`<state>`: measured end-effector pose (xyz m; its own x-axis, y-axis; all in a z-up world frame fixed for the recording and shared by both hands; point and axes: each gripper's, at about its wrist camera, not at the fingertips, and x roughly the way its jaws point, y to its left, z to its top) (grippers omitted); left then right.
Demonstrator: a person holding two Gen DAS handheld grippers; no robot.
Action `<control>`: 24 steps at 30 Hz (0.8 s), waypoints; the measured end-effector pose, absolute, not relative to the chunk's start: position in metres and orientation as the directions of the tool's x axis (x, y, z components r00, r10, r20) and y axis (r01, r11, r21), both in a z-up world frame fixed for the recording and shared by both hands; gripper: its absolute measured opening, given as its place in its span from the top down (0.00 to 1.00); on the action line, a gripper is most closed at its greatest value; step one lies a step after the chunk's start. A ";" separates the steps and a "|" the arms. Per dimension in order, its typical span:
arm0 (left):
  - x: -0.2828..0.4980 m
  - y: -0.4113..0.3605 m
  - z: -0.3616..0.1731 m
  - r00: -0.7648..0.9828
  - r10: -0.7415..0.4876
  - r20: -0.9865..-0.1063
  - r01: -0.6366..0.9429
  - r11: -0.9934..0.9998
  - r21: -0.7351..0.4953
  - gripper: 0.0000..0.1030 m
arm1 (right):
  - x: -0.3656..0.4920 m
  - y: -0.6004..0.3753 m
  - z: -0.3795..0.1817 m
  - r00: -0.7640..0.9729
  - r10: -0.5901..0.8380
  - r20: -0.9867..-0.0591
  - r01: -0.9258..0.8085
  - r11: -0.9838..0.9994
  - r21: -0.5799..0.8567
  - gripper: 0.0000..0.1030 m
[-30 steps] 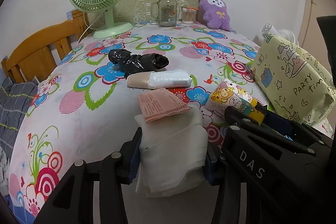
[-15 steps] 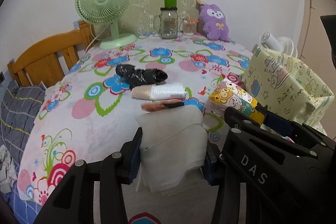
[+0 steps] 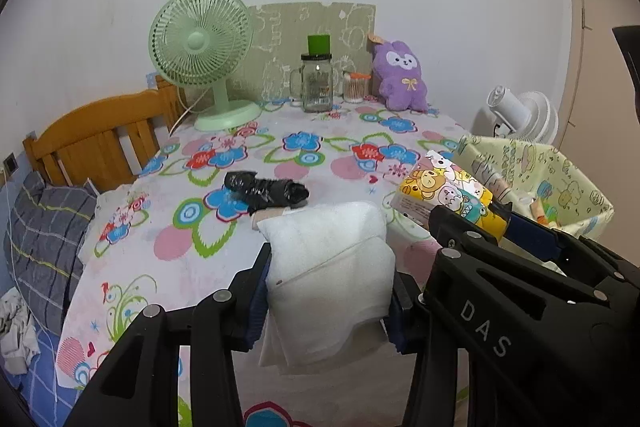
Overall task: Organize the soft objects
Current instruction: 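Carry the yellow package toward the basket with the right gripper while the left gripper lifts the white cloth, then lower the yellow package and white cloth into the yellow-green basket with both grippers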
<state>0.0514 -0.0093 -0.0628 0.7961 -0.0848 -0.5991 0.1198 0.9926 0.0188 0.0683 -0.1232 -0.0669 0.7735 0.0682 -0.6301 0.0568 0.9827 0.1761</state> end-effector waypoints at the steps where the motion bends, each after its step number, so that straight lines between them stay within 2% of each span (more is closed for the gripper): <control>1: 0.052 -0.011 -0.060 0.799 -0.086 -0.595 0.122 0.992 0.020 0.53 | 0.069 -0.124 -0.064 0.776 0.066 -0.628 0.057 0.983 0.175 0.43; 24: 0.061 -0.062 -0.017 0.828 -0.145 -0.542 0.179 0.984 0.011 0.53 | 0.073 -0.176 -0.014 0.821 0.018 -0.570 0.084 0.985 0.151 0.43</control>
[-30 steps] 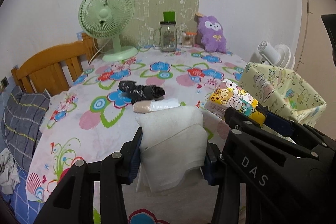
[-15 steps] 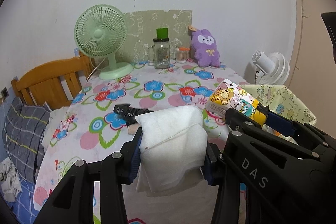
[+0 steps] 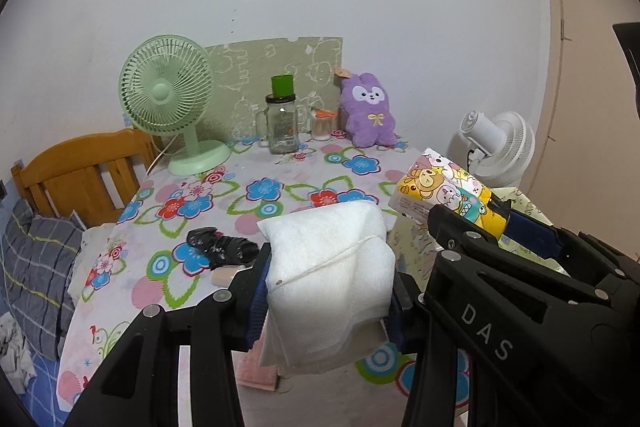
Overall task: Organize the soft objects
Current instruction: 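Lower the yellow package and white cloth into the yellow-green basket with both grippers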
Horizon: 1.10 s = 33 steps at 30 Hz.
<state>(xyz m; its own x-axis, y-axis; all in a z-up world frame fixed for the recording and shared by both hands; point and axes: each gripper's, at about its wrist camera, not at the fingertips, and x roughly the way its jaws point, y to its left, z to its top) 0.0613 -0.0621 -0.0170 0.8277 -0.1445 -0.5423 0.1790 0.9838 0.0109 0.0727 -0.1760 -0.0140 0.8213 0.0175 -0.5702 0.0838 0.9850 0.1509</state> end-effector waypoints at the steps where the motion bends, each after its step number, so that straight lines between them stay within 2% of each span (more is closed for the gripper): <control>1: 0.061 -0.065 -0.016 0.828 -0.147 -0.541 0.182 0.983 0.010 0.53 | 0.073 -0.179 -0.013 0.821 0.015 -0.570 0.085 0.985 0.149 0.43; 17: 0.071 -0.118 -0.011 0.812 -0.197 -0.550 0.235 0.972 -0.002 0.53 | 0.071 -0.227 -0.007 0.838 0.012 -0.546 0.075 0.988 0.136 0.43; 33: 0.096 -0.171 -0.026 0.780 -0.237 -0.579 0.298 0.955 0.011 0.52 | 0.090 -0.277 -0.025 0.819 -0.019 -0.573 0.110 0.986 0.124 0.43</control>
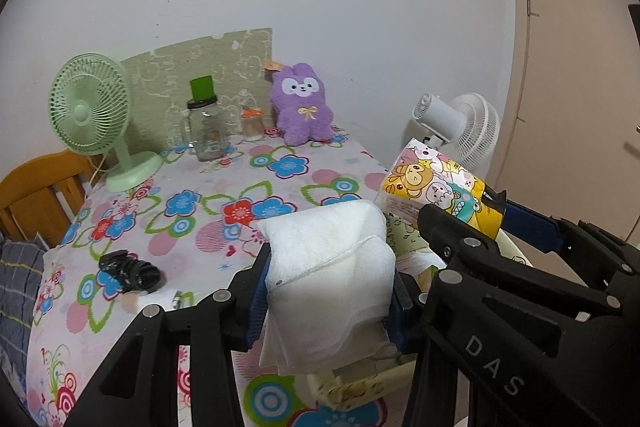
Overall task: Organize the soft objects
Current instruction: 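Lower the yellow package and white cloth into the yellow-green basket with both grippers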
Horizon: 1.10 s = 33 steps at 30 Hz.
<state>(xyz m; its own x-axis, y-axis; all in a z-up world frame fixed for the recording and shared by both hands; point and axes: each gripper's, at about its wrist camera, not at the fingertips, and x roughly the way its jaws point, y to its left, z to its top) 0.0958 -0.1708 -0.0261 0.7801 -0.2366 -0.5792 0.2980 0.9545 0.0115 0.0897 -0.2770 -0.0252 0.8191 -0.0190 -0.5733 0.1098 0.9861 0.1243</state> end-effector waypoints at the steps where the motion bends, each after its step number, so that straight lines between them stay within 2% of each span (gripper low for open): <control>1: 0.098 -0.173 -0.027 0.774 -0.243 -0.585 0.304 0.953 0.007 0.52 | 0.092 -0.280 -0.027 0.816 -0.017 -0.577 0.111 0.985 0.128 0.43; 13: 0.120 -0.202 -0.042 0.735 -0.270 -0.621 0.361 0.932 0.021 0.51 | 0.104 -0.311 -0.041 0.798 -0.028 -0.602 0.141 0.980 0.141 0.43; 19: 0.127 -0.216 -0.054 0.697 -0.287 -0.657 0.400 0.916 0.025 0.40 | 0.110 -0.320 -0.049 0.784 -0.021 -0.621 0.135 0.981 0.138 0.43; 24: 0.122 -0.225 -0.055 0.683 -0.311 -0.662 0.439 0.898 0.032 0.19 | 0.112 -0.322 -0.054 0.777 -0.006 -0.630 0.125 0.981 0.145 0.43; 26: 0.123 -0.225 -0.055 0.686 -0.307 -0.659 0.436 0.899 0.035 0.15 | 0.113 -0.323 -0.056 0.773 0.000 -0.634 0.125 0.980 0.153 0.43; 33: 0.128 -0.224 -0.056 0.677 -0.306 -0.669 0.435 0.900 0.029 0.13 | 0.117 -0.322 -0.058 0.774 0.017 -0.633 0.116 0.979 0.168 0.43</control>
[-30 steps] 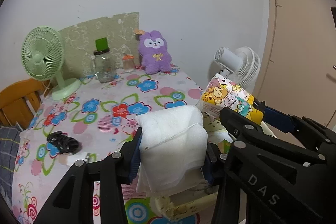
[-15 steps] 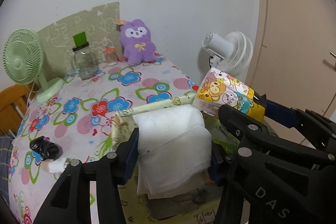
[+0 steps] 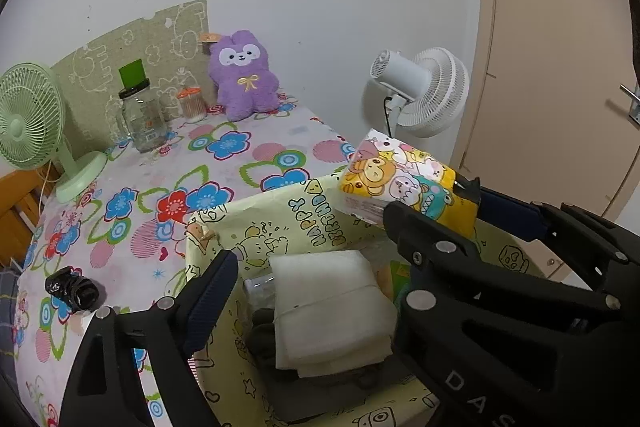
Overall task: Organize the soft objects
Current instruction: 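Lower the yellow package and white cloth into the yellow-green basket with both grippers, then open both grippers to release the items and withdraw from the basket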
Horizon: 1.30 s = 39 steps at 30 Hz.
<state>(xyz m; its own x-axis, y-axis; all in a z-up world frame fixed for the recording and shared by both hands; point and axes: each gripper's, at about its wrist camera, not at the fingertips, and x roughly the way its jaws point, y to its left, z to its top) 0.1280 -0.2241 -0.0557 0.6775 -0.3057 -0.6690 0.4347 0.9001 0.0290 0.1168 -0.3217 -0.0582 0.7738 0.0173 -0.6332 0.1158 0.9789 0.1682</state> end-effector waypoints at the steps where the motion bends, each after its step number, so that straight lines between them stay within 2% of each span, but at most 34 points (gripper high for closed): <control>1: 0.128 -0.223 -0.056 0.679 -0.304 -0.668 0.434 0.901 0.031 0.12 | 0.117 -0.322 -0.058 0.776 0.022 -0.631 0.114 0.978 0.174 0.43; 8: 0.131 -0.221 -0.056 0.675 -0.302 -0.673 0.426 0.904 0.022 0.11 | 0.120 -0.319 -0.060 0.772 0.045 -0.634 0.101 0.976 0.191 0.39; 16: 0.130 -0.219 -0.056 0.676 -0.297 -0.675 0.425 0.905 0.027 0.09 | 0.118 -0.318 -0.061 0.763 0.016 -0.646 0.131 0.975 0.179 0.19; 34: 0.107 -0.195 -0.038 0.719 -0.292 -0.631 0.396 0.918 0.026 0.04 | 0.098 -0.298 -0.040 0.789 -0.002 -0.614 0.128 0.978 0.162 0.18; 39: 0.097 -0.188 -0.032 0.731 -0.286 -0.620 0.386 0.922 0.029 0.03 | 0.089 -0.290 -0.033 0.799 -0.014 -0.601 0.131 0.980 0.152 0.15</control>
<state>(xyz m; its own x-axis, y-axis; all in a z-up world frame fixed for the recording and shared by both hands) 0.0972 -0.1881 -0.0318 0.7305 -0.2865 -0.6199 0.3862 0.9219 0.0291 0.0890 -0.2903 -0.0333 0.7990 -0.0140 -0.6012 0.1312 0.9797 0.1516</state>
